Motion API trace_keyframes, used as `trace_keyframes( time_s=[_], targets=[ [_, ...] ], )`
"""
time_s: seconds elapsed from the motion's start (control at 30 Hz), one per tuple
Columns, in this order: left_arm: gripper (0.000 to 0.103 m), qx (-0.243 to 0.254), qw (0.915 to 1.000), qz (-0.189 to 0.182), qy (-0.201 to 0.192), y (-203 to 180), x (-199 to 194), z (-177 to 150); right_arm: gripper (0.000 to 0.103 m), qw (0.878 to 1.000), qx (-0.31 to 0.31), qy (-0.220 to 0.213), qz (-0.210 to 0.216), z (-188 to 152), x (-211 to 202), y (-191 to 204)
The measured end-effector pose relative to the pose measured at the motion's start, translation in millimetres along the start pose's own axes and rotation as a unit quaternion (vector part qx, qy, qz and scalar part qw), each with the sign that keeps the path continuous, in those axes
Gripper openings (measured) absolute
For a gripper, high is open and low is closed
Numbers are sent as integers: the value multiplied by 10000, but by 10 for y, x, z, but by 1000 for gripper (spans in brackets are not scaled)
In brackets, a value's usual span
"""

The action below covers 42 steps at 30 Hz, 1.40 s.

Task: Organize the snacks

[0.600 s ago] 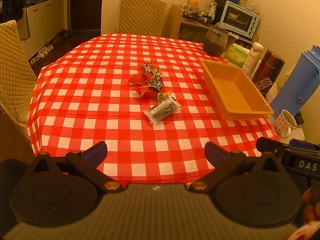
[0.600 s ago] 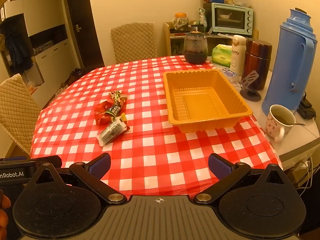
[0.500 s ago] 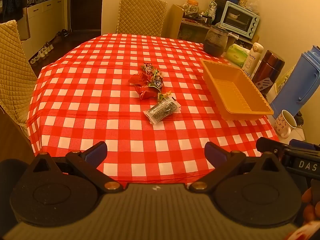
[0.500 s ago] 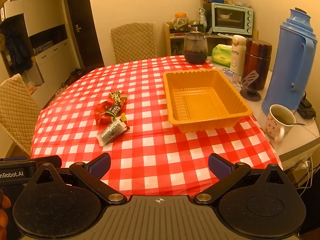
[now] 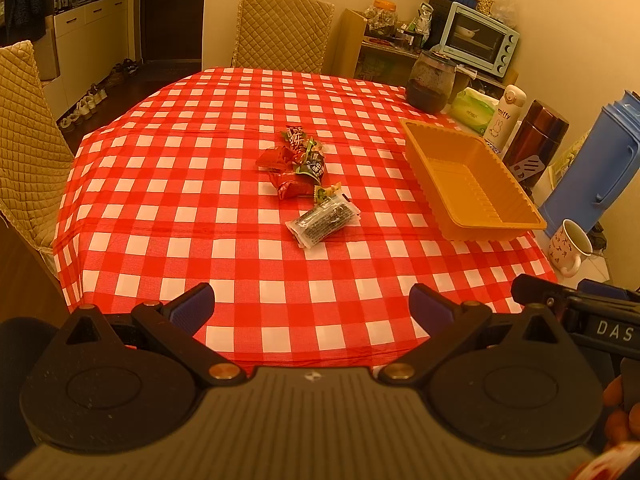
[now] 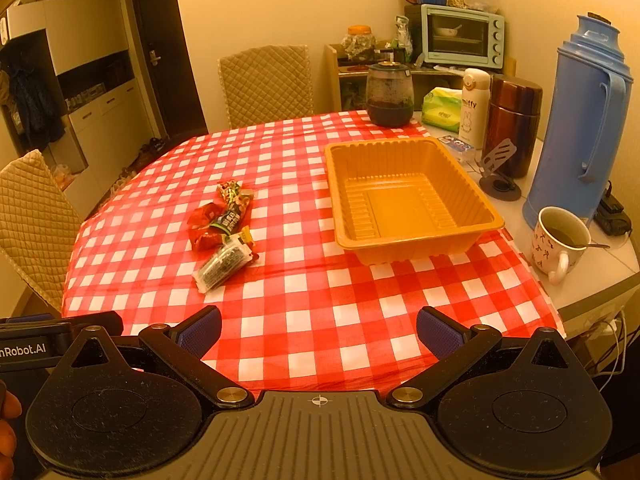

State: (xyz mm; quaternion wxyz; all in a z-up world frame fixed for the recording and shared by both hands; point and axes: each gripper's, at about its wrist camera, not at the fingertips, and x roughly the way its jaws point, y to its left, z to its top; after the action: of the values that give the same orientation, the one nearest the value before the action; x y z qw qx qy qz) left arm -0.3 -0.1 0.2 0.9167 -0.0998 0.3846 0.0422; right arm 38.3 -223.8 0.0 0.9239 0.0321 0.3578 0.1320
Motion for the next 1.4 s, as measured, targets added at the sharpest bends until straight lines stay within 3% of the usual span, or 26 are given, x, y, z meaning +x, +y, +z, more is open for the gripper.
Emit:
trace_keyframes(
  time_s=[1.4],
  targets=[
    [103,9,10000,2,-19,-93,18,13,103,10000,46,37,22,-34,42,5]
  ],
)
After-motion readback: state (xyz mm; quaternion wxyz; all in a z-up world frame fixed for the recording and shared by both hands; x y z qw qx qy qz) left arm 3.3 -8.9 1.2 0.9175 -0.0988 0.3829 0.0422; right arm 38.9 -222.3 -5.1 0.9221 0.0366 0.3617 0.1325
